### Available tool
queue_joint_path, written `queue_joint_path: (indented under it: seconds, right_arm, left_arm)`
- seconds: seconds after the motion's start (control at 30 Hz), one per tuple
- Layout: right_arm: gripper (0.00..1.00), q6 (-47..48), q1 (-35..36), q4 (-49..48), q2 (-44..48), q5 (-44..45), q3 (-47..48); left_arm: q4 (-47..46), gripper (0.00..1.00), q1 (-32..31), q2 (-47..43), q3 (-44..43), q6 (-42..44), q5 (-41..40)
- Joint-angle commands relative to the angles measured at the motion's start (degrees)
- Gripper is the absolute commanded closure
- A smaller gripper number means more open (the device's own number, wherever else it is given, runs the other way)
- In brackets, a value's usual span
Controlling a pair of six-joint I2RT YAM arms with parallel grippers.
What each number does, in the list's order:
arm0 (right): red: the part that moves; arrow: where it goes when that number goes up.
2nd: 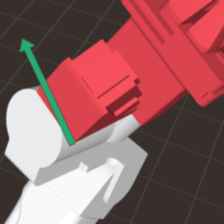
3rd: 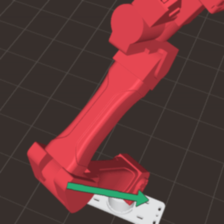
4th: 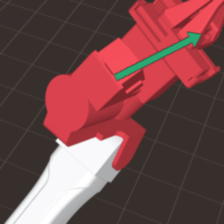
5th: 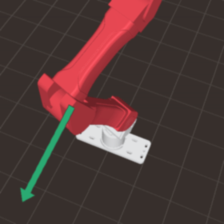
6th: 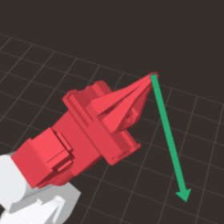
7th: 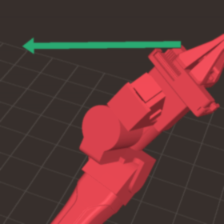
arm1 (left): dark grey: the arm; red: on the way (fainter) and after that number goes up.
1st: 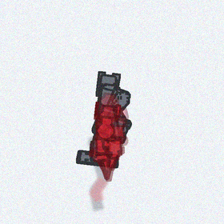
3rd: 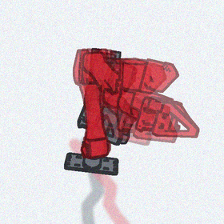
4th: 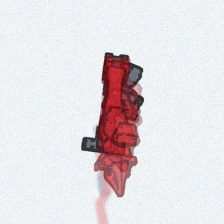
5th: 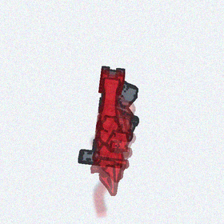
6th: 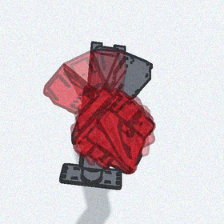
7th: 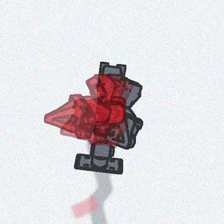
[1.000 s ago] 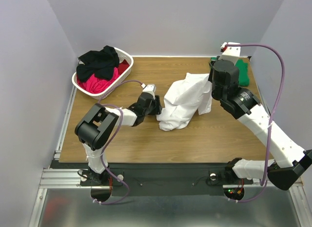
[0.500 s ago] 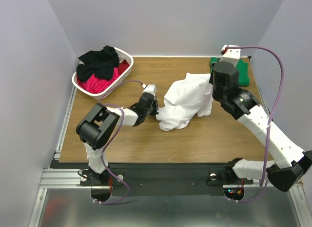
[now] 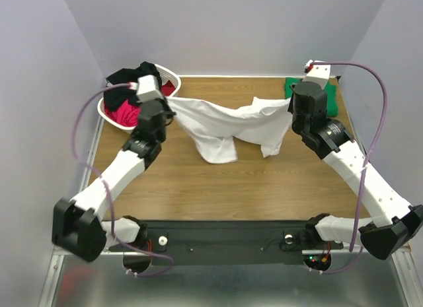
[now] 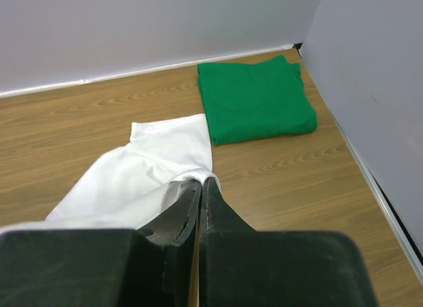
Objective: Fold and stack the t-shirts
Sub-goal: Flatten the tshirt out
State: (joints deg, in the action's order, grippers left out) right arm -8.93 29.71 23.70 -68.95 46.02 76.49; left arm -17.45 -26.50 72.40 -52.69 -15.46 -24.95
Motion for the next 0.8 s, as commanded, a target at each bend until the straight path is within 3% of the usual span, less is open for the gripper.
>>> queue_joint_path:
  seconds: [0.0,0.27,0.43,0.57,0.77]
  right_arm:
    - [1.00,1.9,-0.8,-2.4,0.9,-0.1,6.3]
    - [1.00,5.3,-0.8,-2.4,7.6,-5.6,13.0]
    - [1.00,5.8,-0.7,-2.4,15.0,-13.9,14.6]
    - [1.00,5.1,-0.8,-2.3,19.6,-21.1,14.4]
    - [1.00,4.7,-0.8,-1.7,22.6,-25.5,16.4]
  left_arm:
    - [-2.5,1.00,2.1,-10.8,-3.6,6.1,-6.5]
    - [1.2,1.00,2.1,-23.7,-7.4,6.8,-4.1]
    - [3.8,1.00,1.9,-31.7,-9.4,6.1,3.8]
    - [7.5,1.00,1.7,-33.7,-13.1,4.8,11.7]
    - [11.1,1.00,1.7,-35.7,-16.9,2.7,16.1]
